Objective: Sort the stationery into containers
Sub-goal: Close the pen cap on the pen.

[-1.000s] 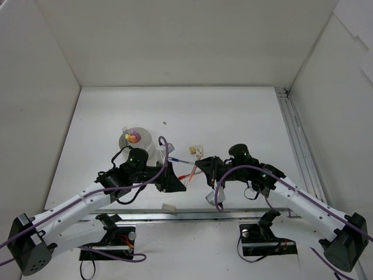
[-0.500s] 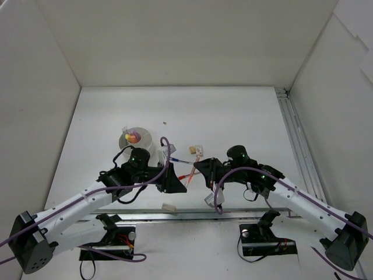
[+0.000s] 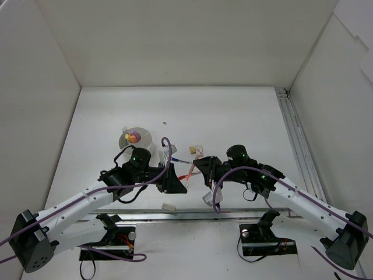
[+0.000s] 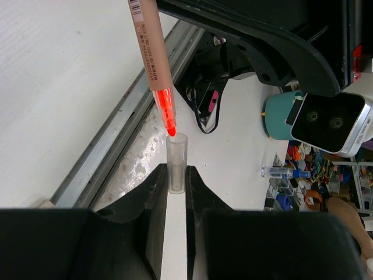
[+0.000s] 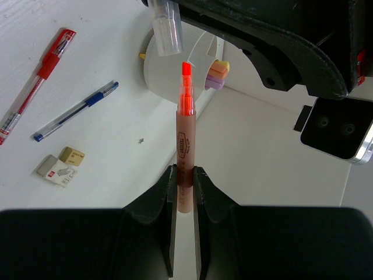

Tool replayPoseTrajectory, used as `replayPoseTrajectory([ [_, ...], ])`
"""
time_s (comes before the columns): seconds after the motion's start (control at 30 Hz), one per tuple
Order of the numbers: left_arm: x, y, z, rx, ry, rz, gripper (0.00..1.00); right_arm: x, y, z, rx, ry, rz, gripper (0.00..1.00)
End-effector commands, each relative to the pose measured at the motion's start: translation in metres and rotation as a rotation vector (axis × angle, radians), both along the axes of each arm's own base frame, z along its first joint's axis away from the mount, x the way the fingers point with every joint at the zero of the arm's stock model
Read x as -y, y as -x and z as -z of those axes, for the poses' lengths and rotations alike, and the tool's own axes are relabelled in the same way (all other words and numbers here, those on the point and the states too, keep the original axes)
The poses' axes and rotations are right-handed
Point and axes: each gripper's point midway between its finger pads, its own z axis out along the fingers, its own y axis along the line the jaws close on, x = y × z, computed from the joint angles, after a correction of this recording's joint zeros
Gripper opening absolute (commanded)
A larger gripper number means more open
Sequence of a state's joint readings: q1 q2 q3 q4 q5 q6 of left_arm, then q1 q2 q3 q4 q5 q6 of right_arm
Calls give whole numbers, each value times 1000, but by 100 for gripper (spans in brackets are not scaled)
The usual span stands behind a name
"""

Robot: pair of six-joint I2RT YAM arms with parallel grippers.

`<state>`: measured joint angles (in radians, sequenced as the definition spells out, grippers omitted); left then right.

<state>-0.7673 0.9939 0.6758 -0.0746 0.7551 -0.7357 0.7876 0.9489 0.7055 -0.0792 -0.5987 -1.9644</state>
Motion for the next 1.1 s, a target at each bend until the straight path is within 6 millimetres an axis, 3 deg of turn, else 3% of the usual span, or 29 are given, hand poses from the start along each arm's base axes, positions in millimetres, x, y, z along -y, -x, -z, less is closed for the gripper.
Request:
replayPoseTrajectory([
  [0.0,6,-7,-26,73,76,8,0,-7,-2,-33,64,-69,-10,0],
  [0.27,4,-6,-28,83,82,-6,0,-2,-9,-25,66,-30,34,0],
  [1.07,4,-9,-26,71,75,-7,0,5,-13,-31,64,-43,89,0],
])
